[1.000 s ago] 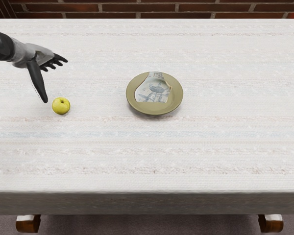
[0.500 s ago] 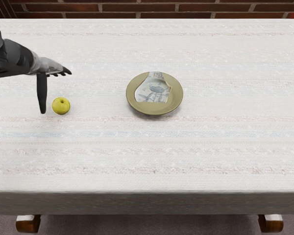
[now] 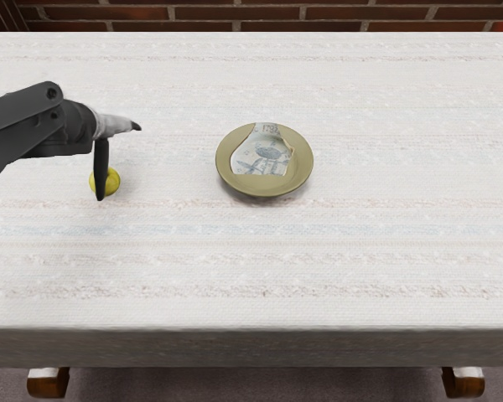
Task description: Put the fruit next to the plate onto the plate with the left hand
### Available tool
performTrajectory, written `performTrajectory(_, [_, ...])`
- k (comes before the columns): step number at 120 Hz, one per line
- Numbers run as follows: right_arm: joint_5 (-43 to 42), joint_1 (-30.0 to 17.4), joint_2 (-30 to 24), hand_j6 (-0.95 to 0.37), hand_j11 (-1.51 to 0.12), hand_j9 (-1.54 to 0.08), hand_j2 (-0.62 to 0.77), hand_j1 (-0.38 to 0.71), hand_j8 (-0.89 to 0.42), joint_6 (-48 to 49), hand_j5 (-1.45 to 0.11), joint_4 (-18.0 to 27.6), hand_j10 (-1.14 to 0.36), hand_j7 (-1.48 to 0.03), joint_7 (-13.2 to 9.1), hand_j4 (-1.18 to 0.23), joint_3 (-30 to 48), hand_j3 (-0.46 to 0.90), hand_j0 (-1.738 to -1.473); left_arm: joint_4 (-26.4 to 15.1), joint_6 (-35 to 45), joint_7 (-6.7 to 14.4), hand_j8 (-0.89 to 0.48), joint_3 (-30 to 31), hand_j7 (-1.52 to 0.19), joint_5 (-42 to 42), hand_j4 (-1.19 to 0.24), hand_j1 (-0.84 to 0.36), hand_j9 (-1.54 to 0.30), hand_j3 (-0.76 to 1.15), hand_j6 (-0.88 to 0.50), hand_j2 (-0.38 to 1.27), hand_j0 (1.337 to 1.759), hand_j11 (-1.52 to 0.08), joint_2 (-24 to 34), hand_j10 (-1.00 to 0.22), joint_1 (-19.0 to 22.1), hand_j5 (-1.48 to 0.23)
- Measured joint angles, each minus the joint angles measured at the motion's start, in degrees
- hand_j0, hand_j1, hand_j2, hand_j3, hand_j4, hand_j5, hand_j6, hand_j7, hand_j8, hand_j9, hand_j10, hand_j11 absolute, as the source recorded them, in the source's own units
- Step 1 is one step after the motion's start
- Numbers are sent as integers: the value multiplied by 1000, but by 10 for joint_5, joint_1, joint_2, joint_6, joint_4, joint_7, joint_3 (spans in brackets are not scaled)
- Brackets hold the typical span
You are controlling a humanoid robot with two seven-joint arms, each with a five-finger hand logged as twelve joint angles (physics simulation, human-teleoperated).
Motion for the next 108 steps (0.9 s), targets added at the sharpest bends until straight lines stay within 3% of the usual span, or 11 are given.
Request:
performTrajectory(27, [0, 0, 0, -12, -16, -16, -3, -334, -12, 0, -16, 0, -12, -16, 0, -12, 0, 0, -1658, 0, 20, 0, -59, 6, -71, 5, -58, 285, -71, 0, -59, 12, 1658, -71, 0, -57, 27, -71])
performTrajectory(74, [0, 0, 0, -12, -17, -17, -3, -334, -12, 0, -17, 0, -13, -17, 0, -13, 0, 0, -1658, -1, 110, 0, -243, 59, -311, 23, -243, 64, -311, 0, -244, 50, 1658, -310, 1, -242, 27, -311])
performTrajectory(108, [0, 0, 0, -12, -16, -16, -3, -334, -12, 0, -16, 0, -12, -16, 0, -12, 0, 0, -1658, -44, 166, 0, -284, 92, -364, 31, -283, 16, -364, 0, -285, 59, 1658, -363, 15, -283, 45, -364])
